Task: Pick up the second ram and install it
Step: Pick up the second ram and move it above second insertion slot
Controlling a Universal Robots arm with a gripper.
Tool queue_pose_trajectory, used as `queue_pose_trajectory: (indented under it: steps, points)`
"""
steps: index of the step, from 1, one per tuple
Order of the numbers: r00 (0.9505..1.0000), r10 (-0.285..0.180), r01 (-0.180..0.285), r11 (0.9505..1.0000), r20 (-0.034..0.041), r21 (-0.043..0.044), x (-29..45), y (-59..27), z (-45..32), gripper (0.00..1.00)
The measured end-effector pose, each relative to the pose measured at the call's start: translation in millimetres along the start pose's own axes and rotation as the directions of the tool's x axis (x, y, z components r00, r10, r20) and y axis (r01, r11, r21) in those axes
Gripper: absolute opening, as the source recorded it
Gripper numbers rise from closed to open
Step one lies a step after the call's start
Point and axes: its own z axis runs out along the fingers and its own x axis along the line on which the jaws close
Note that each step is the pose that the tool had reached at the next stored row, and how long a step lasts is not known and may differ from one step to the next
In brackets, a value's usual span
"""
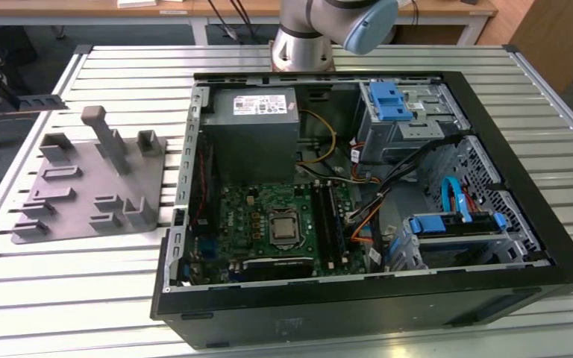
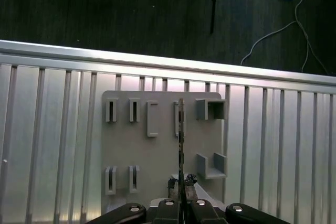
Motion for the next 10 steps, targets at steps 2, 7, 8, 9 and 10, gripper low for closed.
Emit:
queue_pose_trajectory:
  steps: [2,7,8,9,10]
  points:
    - [1.0000,0.000,0.000,1.0000,0.0011,0.0001,-0.4,0.1,-1.9,0.14]
    - [1.0000,0.000,0.000,1.0000,0.0034,0.0003,-1.3,0.2,-6.4,0.14]
    - [1.0000,0.000,0.000,1.0000,0.0036,0.0001,-1.6,0.2,-7.7,0.14]
    - [1.0000,0.000,0.000,1.0000,0.0040,0.0001,-1.9,0.3,-9.1,0.14]
    - [1.0000,0.000,0.000,1.0000,0.0044,0.0002,-2.2,0.4,-10.4,0.14]
